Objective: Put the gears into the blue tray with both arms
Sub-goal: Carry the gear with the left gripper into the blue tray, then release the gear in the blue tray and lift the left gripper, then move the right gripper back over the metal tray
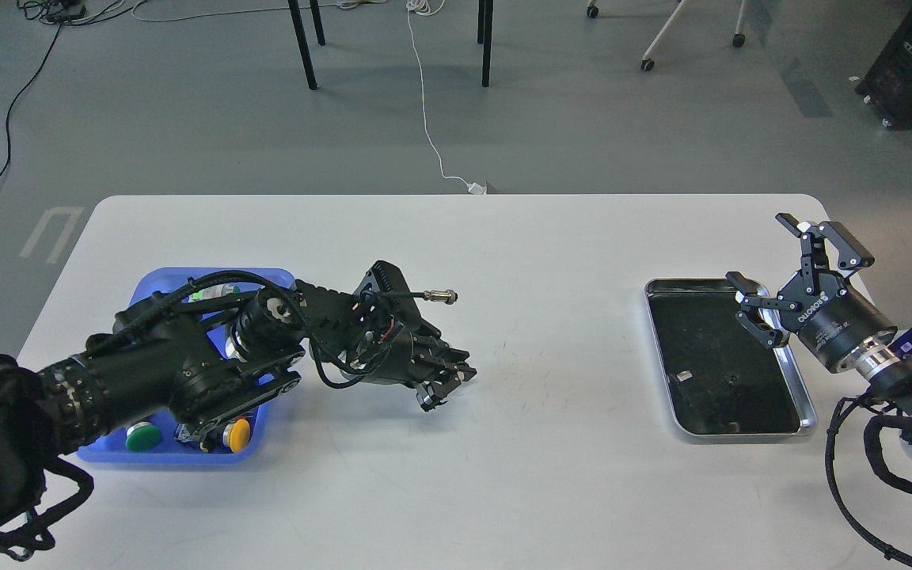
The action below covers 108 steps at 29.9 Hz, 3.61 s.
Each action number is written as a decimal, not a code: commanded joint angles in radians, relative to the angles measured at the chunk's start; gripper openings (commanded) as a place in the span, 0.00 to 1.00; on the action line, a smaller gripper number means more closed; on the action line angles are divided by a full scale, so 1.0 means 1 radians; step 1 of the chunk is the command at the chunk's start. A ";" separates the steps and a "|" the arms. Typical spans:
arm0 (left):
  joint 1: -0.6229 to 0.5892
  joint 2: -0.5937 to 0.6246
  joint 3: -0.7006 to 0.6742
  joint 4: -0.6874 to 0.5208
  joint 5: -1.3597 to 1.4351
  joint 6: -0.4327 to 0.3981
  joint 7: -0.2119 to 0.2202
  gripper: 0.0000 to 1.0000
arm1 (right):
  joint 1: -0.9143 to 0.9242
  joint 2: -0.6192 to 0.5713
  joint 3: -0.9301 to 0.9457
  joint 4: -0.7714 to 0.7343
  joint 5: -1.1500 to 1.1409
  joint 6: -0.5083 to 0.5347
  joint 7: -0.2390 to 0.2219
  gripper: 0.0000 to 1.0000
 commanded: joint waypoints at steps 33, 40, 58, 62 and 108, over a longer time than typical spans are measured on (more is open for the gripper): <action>0.138 0.640 0.010 -0.056 -0.201 0.038 0.000 0.21 | -0.005 0.002 -0.017 -0.006 -0.007 0.000 0.000 0.97; 0.173 0.638 0.004 -0.043 -0.203 0.041 0.000 0.34 | -0.005 0.002 -0.016 -0.002 -0.007 0.000 0.000 0.97; 0.115 0.649 -0.108 -0.110 -0.503 0.078 0.000 0.89 | -0.014 0.002 -0.010 0.003 -0.007 0.000 0.000 0.97; 0.108 0.640 -0.177 -0.233 -0.792 0.078 0.000 0.91 | -0.014 0.000 -0.008 0.005 -0.007 0.000 0.000 0.97; 0.665 0.166 -0.783 -0.299 -1.553 -0.053 0.000 0.98 | 0.696 -0.235 -0.672 0.215 -1.781 0.000 0.000 0.96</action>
